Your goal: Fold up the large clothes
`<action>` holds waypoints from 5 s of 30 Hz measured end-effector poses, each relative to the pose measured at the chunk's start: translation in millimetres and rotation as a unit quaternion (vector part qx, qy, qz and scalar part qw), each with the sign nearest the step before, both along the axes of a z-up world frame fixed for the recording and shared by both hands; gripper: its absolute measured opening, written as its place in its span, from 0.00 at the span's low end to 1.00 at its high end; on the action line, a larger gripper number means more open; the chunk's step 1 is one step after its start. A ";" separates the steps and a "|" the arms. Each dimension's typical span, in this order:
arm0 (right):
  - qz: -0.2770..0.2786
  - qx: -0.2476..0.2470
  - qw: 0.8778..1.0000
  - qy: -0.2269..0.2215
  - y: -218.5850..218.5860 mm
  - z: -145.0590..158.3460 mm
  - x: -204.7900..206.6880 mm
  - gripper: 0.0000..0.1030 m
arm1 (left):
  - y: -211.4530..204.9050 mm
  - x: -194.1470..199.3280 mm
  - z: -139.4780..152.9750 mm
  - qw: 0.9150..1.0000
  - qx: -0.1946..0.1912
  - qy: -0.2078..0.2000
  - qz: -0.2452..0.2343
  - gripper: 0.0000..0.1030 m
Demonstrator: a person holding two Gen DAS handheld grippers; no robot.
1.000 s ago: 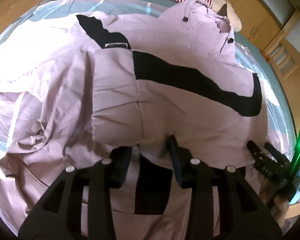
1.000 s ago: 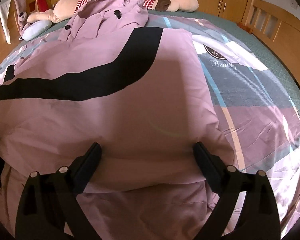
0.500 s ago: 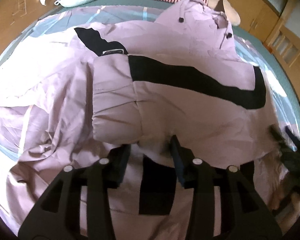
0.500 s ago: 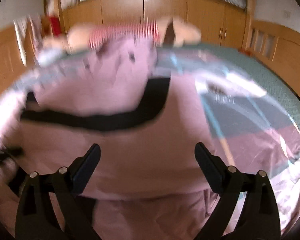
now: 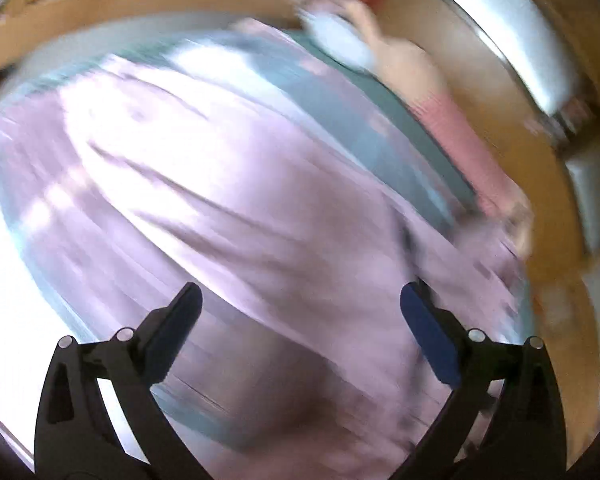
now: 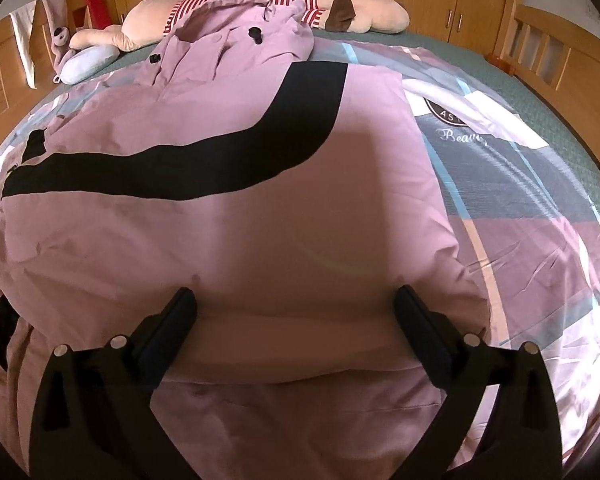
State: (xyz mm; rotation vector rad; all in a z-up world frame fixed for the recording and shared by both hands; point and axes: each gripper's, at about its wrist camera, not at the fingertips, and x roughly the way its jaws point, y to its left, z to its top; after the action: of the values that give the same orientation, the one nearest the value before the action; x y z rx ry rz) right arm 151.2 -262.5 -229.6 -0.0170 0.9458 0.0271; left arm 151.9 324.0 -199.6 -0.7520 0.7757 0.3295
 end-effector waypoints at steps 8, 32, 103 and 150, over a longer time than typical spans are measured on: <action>0.002 -0.001 1.000 -0.001 0.6 -2.7 1.1 0.99 | 139.5 -12.5 -67.0 0.989 -0.084 -0.026 0.116 0.95; -0.018 0.046 0.999 0.009 -8.8 12.2 0.5 0.99 | -194.7 -11.8 84.5 0.901 0.015 -0.234 -0.364 0.07; -0.083 0.134 0.986 -0.055 -57.8 57.2 1.2 0.07 | -297.9 -29.8 16.1 0.866 0.338 -0.035 -0.367 0.94; 0.019 -0.016 0.998 -0.059 13.0 30.4 -6.8 0.59 | -260.0 -3.0 -22.1 0.919 0.216 0.059 -0.323 0.95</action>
State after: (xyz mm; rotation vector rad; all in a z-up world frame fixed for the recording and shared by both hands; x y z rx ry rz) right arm 144.4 -249.4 -199.2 -0.0654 0.8276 0.0452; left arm 148.9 64.0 -221.8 -0.0361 0.9766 -0.0610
